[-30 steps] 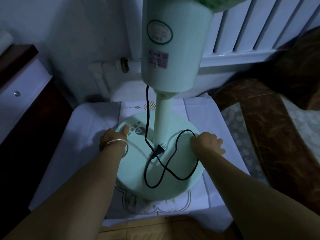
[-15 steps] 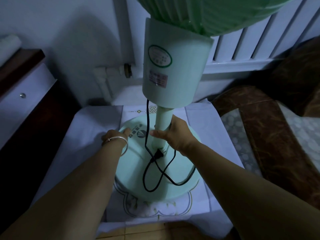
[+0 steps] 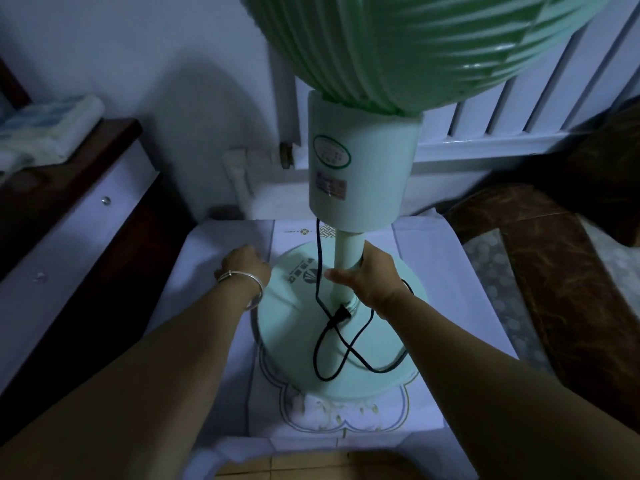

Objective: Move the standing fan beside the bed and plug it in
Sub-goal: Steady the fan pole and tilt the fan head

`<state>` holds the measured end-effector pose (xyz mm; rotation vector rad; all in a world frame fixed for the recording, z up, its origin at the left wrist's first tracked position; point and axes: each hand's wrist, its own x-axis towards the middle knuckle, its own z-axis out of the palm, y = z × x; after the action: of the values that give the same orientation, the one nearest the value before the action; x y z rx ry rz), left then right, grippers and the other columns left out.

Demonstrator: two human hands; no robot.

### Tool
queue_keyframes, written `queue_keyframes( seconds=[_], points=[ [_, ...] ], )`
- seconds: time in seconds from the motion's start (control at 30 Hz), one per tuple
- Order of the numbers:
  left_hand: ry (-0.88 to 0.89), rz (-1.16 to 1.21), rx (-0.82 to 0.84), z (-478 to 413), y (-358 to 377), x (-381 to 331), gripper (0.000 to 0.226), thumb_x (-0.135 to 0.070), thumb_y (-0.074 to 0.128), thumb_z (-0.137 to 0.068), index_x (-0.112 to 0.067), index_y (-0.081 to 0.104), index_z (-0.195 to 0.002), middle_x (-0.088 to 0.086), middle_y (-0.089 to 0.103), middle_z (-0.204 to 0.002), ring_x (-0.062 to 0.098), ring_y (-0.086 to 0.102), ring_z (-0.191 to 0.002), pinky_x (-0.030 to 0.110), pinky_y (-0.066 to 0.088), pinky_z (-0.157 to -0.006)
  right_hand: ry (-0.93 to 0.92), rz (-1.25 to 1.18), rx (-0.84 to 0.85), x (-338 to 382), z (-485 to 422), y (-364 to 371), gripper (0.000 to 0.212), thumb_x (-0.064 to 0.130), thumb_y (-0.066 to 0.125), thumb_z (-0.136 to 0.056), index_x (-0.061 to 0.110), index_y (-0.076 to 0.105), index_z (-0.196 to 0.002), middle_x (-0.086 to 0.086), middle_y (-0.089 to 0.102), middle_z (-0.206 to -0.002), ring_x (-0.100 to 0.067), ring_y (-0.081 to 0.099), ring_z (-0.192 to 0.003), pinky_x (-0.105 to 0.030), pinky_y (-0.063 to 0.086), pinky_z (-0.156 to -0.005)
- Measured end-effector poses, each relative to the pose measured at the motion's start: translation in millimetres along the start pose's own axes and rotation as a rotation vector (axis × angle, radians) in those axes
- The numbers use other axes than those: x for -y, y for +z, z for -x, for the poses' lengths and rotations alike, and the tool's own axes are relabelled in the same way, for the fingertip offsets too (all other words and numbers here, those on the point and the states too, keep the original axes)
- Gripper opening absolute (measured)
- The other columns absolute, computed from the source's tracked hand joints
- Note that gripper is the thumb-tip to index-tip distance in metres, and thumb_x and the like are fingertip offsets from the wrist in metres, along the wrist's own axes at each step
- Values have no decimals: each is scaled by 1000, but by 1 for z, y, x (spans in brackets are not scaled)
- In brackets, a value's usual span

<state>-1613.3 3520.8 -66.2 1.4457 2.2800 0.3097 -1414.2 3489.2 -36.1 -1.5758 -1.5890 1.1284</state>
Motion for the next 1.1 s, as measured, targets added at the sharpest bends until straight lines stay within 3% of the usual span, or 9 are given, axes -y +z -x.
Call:
queue_keyframes(
  seconds=[0.17, 0.3, 0.4, 0.63, 0.73, 0.87, 0.97, 1.03, 1.1],
  points=[
    [60, -30, -13, 18, -31, -18, 37, -18, 47, -90, -7, 57, -125, 16, 51, -141, 34, 46, -131, 37, 37, -106, 130, 37, -2, 14, 5, -4, 46, 23, 78, -75, 4, 58, -111, -15, 65, -110, -32, 60, -105, -44, 53, -91],
    [84, 31, -43, 37, -71, -46, 34, -18, 51, -87, -6, 58, -118, 20, 57, -132, 37, 53, -122, 34, 43, -97, 211, 91, -29, 35, 20, -21, 27, 33, 73, -79, 10, 59, -81, -4, 60, -78, -22, 53, -84, -24, 39, -55],
    [118, 83, -44, 53, -109, -68, 33, -16, 54, -86, -6, 60, -117, 17, 59, -131, 33, 55, -121, 31, 43, -97, 231, 97, -49, 59, 34, -42, 48, 34, 73, -79, 3, 60, -113, -14, 68, -109, -18, 51, -86, -23, 37, -65],
    [160, 69, -60, 96, -218, -112, 37, -19, 54, -89, -2, 59, -122, 17, 58, -133, 31, 54, -124, 28, 41, -100, 308, 198, -107, 127, 72, -115, 57, 16, 62, -87, 2, 44, -138, -18, 54, -138, -31, 51, -127, -34, 41, -103],
    [194, 40, -78, 114, -268, -129, 38, -23, 56, -88, -5, 61, -121, 17, 59, -133, 32, 54, -124, 29, 42, -100, 330, 197, -204, 163, 87, -151, 43, 10, 59, -87, -3, 52, -127, -24, 59, -126, -38, 55, -120, -39, 46, -95],
    [182, -27, -52, 147, -331, -157, 36, -15, 54, -89, 2, 63, -119, 21, 59, -133, 35, 55, -123, 34, 43, -100, 327, 263, -264, 209, 107, -191, 29, 21, 60, -85, -2, 62, -102, -21, 67, -105, -34, 65, -98, -28, 40, -72],
    [164, -51, -44, 168, -364, -174, 39, -11, 50, -90, 7, 58, -122, 23, 56, -134, 36, 55, -123, 34, 44, -99, 271, 248, -334, 249, 124, -213, 25, 25, 58, -89, 7, 58, -106, -20, 62, -104, -29, 62, -90, -36, 52, -78],
    [145, -38, -37, 182, -377, -184, 38, -11, 49, -90, 9, 58, -121, 24, 57, -132, 36, 56, -121, 34, 45, -98, 249, 204, -392, 277, 134, -226, 44, 21, 56, -91, 1, 48, -130, -25, 61, -121, -37, 62, -106, -42, 53, -93],
    [133, 17, -29, 197, -386, -194, 38, -10, 48, -91, 10, 57, -122, 24, 57, -132, 36, 55, -122, 34, 44, -99, 219, 184, -409, 298, 141, -236, 47, 17, 55, -91, -1, 44, -133, -26, 58, -127, -39, 59, -113, -47, 51, -97]
  ],
)
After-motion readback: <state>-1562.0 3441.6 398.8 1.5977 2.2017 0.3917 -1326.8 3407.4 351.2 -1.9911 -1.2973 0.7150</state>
